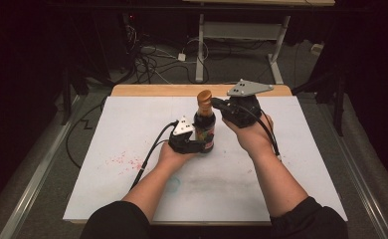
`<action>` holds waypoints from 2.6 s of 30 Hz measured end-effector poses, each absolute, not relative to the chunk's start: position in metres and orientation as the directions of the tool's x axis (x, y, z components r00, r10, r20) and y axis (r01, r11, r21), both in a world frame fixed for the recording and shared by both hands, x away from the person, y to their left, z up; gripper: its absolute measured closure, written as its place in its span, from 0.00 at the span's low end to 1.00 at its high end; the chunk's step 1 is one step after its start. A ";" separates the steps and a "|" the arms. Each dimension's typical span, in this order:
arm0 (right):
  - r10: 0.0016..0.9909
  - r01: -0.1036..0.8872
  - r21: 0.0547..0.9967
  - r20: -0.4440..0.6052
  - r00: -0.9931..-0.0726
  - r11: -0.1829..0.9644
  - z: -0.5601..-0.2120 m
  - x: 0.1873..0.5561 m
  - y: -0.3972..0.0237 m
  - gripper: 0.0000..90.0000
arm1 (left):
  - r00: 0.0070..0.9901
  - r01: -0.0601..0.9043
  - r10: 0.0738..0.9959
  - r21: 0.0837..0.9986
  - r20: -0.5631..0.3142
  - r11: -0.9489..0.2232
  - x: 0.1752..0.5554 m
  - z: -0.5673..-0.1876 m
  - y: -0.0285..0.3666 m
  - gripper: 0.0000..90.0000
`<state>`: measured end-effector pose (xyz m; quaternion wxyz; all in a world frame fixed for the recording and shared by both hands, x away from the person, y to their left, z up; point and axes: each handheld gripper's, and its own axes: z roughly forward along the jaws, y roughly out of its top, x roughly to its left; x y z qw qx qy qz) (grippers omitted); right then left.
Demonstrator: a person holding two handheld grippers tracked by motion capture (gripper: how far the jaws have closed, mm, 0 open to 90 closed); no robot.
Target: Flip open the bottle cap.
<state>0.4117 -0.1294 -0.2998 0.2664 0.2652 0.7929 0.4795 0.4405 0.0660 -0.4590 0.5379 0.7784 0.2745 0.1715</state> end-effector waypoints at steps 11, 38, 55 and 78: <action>0.681 0.158 0.908 -0.167 -0.713 0.388 -0.296 0.412 -0.128 1.00 | 0.790 0.244 0.612 0.931 -0.029 -0.271 0.440 -0.459 0.066 0.32; 0.681 0.137 0.917 -0.172 -0.712 0.375 -0.289 0.416 -0.121 1.00 | 0.790 0.237 0.613 0.934 -0.025 -0.267 0.439 -0.460 0.066 0.32; 0.653 0.105 0.923 -0.178 -0.736 0.370 -0.280 0.416 -0.100 1.00 | 0.791 0.239 0.611 0.935 -0.030 -0.263 0.440 -0.461 0.066 0.32; 0.737 0.198 0.928 -0.110 -0.666 0.316 -0.318 0.419 -0.165 1.00 | 0.789 0.252 0.613 0.933 -0.043 -0.259 0.440 -0.461 0.066 0.31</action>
